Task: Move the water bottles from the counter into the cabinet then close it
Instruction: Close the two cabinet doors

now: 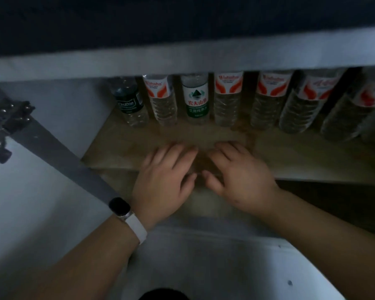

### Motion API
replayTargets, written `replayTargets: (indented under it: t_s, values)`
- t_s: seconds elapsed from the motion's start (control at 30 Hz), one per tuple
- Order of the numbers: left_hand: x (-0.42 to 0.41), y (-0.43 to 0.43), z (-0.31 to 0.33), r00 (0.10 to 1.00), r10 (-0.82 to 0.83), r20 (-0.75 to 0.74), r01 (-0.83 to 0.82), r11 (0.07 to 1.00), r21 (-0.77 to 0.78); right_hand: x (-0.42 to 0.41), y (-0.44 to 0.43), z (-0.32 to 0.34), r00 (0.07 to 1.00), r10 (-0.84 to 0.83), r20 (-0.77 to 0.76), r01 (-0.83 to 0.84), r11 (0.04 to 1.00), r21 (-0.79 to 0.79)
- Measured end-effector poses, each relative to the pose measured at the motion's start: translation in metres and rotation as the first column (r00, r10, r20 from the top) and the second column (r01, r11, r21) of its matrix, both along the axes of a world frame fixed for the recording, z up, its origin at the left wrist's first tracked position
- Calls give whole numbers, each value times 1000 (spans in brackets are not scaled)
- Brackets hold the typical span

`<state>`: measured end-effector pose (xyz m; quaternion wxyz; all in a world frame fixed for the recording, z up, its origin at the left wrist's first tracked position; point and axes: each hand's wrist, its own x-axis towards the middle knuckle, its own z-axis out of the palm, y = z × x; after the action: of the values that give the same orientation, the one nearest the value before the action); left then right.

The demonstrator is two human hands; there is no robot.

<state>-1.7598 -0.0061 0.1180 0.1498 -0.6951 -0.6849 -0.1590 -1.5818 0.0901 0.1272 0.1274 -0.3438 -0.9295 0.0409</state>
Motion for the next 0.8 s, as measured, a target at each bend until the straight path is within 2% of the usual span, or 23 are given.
replayTargets:
  t_s: [0.13, 0.2, 0.47, 0.8]
  values:
    - [28, -37, 29, 999, 10, 42, -1, 979, -204, 42, -35, 27, 997, 2, 82, 7, 994, -113]
    - [46, -58, 51, 997, 8, 72, 10, 967, -255, 63, -55, 49, 992, 2, 128, 20, 985, -171]
    - [115, -123, 176, 987, -69, 143, 114, 933, -340, 133, -115, 175, 981, 22, 193, 23, 973, -229]
    - [175, -154, 337, 997, 28, 75, 2, 931, -364, 192, -132, 341, 975, 18, 221, 19, 986, -164]
